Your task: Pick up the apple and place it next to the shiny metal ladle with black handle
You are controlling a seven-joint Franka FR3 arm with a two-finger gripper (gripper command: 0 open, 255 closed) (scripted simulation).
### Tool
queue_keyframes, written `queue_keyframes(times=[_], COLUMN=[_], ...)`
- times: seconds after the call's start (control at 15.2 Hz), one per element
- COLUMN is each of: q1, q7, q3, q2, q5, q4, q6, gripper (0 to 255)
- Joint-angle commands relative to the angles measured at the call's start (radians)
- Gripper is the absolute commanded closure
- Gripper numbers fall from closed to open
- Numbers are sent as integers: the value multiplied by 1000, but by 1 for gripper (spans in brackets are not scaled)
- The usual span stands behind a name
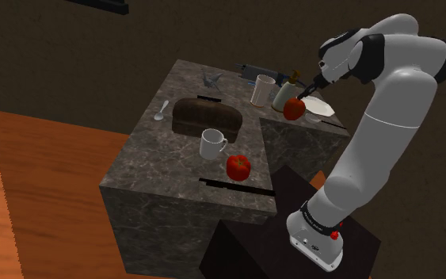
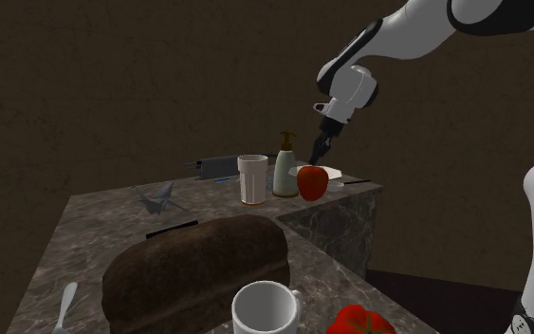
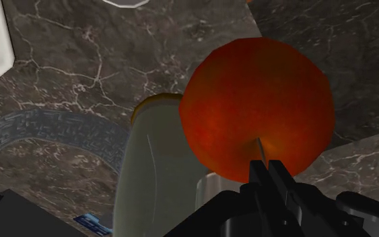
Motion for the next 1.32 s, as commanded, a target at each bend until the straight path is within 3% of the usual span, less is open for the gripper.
queue_keyframes(times=[0.0, 0.33, 0.4, 0.73, 0.99, 1.25], q1=[-2, -2, -2, -2, 14, 14], q7=[-4, -4, -4, -4, 55, 55], q3=[2, 2, 2, 2, -42, -42], q2=[4, 4, 4, 4, -85, -85], q5=[5, 5, 5, 5, -99, -99], q4=[0, 0, 0, 0, 27, 27], q6=[2, 2, 2, 2, -66, -66], gripper=[255, 255, 0, 0, 0, 0])
